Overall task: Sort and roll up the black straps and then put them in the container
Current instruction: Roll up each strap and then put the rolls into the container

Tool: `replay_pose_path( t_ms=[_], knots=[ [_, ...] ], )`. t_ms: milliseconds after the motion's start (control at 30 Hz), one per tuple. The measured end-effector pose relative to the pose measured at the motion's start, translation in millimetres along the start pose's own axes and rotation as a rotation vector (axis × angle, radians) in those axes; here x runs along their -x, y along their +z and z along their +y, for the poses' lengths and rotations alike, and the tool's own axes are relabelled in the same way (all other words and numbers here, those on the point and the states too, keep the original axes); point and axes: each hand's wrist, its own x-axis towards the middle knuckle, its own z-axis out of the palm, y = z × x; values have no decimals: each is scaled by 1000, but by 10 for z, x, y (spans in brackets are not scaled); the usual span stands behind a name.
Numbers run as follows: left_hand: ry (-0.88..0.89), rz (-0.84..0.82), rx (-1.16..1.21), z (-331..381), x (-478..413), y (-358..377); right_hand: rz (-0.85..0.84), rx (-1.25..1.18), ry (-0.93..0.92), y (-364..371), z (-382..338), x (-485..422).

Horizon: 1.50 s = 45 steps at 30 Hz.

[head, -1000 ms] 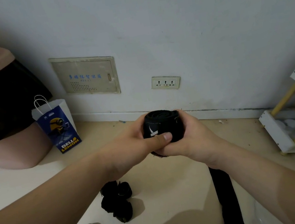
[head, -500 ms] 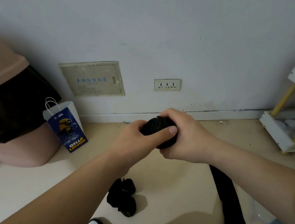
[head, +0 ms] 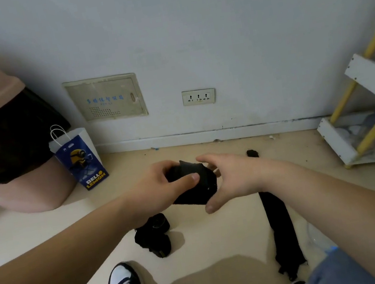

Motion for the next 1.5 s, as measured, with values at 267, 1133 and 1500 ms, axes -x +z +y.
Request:
replay_pose_path(
  t_ms=[267, 1133, 1500],
  knots=[
    [-108, -74, 141, -473, -336, 639, -45, 25, 216, 141, 463, -131],
    [-334, -241, -524, -2738, -1446, 1242, -221, -8, 481, 2117, 1261, -2067],
    [-248, -362, -943, -2669, -1655, 1207, -72, -332, 611, 2183, 1904, -1901]
  ],
)
